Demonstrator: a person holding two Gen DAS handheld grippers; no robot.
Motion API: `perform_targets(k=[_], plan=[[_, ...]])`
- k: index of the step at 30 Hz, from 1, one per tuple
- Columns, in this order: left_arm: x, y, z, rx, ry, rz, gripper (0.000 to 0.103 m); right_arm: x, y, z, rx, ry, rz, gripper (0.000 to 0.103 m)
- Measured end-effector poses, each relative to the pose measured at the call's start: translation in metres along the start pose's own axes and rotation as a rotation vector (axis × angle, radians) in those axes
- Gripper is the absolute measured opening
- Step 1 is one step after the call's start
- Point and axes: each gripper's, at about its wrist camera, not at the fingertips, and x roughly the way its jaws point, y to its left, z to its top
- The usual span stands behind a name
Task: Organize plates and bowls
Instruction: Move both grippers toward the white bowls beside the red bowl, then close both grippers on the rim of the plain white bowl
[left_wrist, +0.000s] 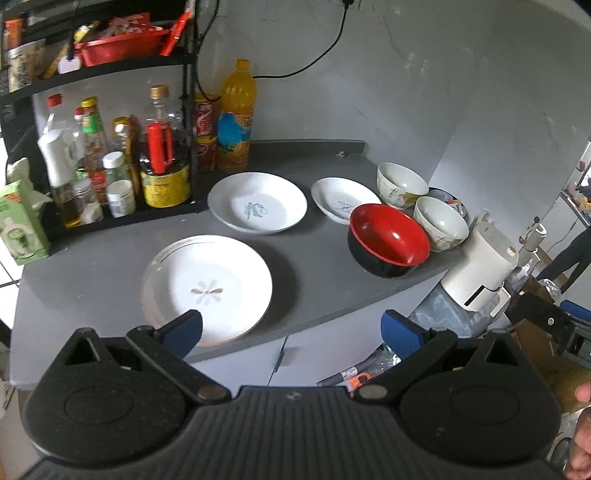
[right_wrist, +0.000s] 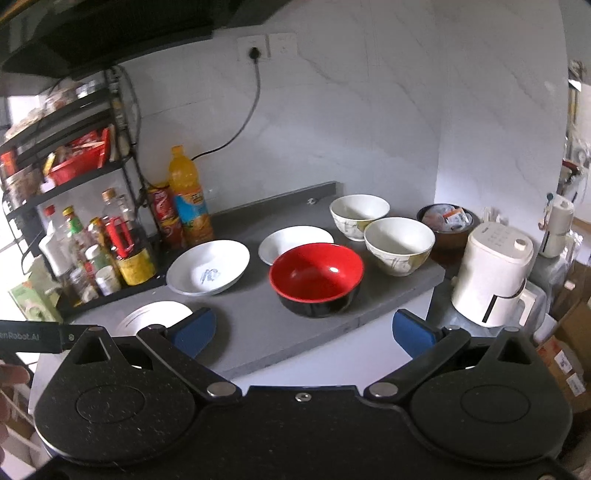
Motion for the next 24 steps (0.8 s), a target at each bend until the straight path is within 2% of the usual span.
perform_targets(k=[13,24], plan=[[0.079,-0.022,0.074,0.068,0.000,-0.097,0.102,0.059,-0.017,0.030,0.067,-0.013,-0.067,0.103],[0.127,-0.038,0.118,0.143,0.017,-0.201,0.102,0.098,-0.026,0.049,0.174,-0.004,-0.168,0.103]])
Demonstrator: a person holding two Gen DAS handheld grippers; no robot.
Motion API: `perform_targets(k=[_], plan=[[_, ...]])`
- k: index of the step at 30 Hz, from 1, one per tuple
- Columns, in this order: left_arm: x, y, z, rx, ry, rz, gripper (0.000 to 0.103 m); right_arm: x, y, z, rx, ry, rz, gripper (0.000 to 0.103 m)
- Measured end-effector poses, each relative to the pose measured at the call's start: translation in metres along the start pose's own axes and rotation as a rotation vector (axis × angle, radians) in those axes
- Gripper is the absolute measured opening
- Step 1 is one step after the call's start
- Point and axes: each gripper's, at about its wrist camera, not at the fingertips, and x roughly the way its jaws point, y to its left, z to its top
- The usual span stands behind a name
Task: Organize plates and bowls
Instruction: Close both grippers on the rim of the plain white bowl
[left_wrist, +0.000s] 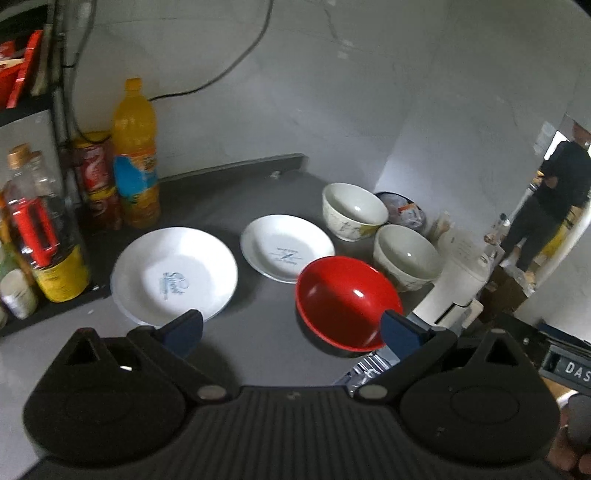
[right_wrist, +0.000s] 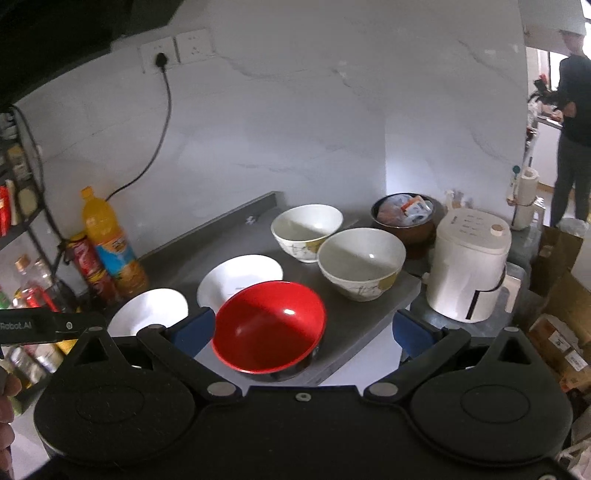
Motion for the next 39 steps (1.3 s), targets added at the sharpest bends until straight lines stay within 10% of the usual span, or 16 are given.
perform_targets(k=[39], plan=[[0.201,-0.098,0.086,-0.026,0.118,-0.070,0.092,0.176,-0.120,0.063,0.154,0.182,-0.031,0.072]])
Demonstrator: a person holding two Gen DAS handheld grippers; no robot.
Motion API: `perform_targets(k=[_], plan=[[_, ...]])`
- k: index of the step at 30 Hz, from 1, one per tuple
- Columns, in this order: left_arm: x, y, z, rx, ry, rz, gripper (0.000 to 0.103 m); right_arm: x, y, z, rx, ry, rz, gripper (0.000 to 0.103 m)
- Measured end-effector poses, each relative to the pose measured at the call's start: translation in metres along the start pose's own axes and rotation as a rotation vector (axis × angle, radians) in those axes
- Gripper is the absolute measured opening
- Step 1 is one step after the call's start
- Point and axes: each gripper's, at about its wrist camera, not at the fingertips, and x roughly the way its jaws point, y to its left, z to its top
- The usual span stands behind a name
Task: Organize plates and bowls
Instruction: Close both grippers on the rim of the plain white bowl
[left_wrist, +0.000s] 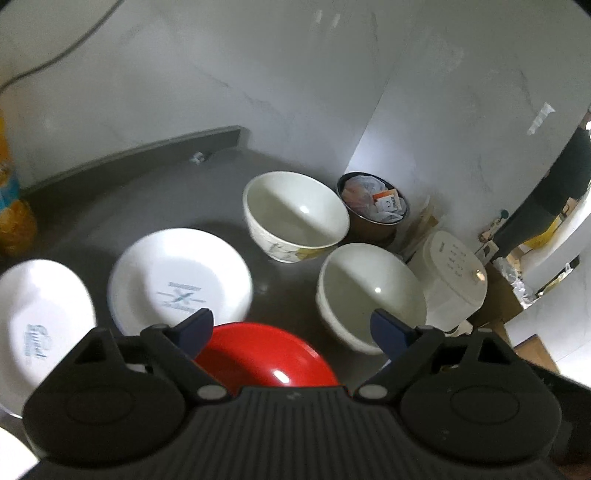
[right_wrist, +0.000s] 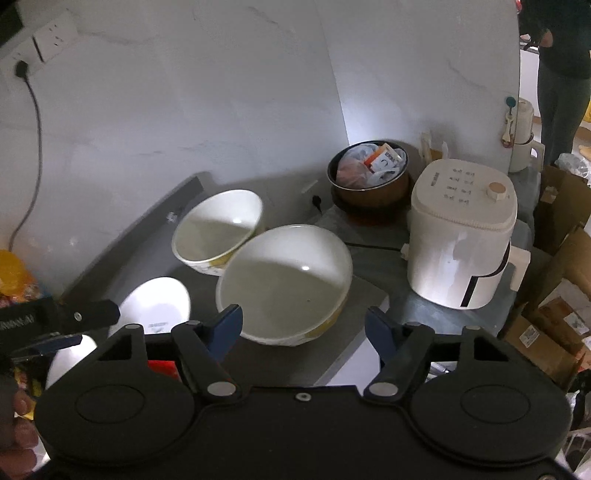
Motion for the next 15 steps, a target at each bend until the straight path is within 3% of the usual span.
perform_targets(k=[8,12,15], plan=[[0.043,-0.026,0.006,0.038,0.006,0.061,0.092,0.038,-0.016,0.014,-0.023,0.045,0.014,0.074],[0.063,-0.034,0.010,0.008,0.050,0.032,0.092,0.055,-0.023,0.020,-0.025,0.084,0.039,0.074],[0.080,-0.041,0.010,0.011,0.075,0.051,0.088,0.069,-0.030,0.024,-0.012,0.125,0.065,0.073]])
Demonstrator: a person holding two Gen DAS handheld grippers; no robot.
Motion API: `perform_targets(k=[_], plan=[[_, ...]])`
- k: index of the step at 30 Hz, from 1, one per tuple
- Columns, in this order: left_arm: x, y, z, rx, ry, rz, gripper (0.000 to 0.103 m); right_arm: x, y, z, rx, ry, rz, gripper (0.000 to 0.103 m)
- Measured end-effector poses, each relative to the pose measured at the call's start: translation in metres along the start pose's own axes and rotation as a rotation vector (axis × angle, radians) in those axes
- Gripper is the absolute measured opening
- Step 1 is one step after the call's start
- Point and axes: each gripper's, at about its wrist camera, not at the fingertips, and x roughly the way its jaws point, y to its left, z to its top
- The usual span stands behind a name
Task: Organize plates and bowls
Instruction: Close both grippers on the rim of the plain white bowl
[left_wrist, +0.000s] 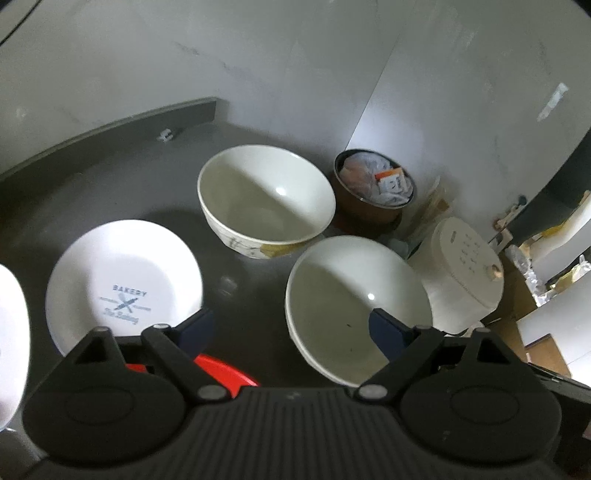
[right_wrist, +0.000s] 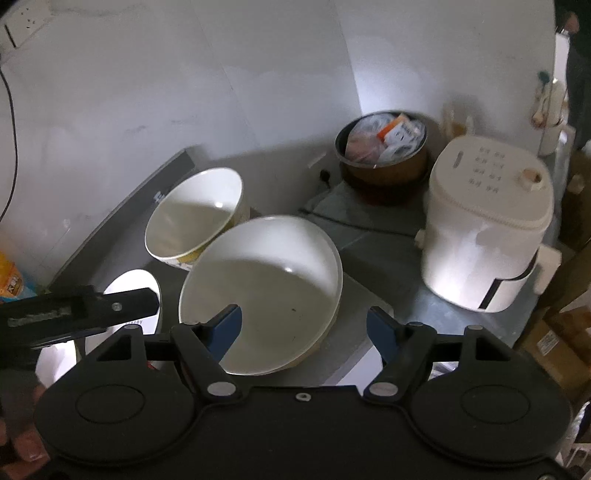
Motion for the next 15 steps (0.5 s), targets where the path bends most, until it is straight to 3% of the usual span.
perform_targets(k=[3,11,15], plan=[[0.016,-0.003,0.001,-0.015,0.026,0.021,0.085,0.012,-0.008,0.004,0.001,0.027,-0.016,0.071],[0.051,-0.003,0.004,-0.070,0.090,0.057,0.070,0.041,-0.023,0.005,0.024,0.120,0.036,0.044],[0.063,-0.005,0.005,-0.105,0.111,0.059,0.054,0.053,-0.027,0.004,0.035,0.149,0.041,0.034]])
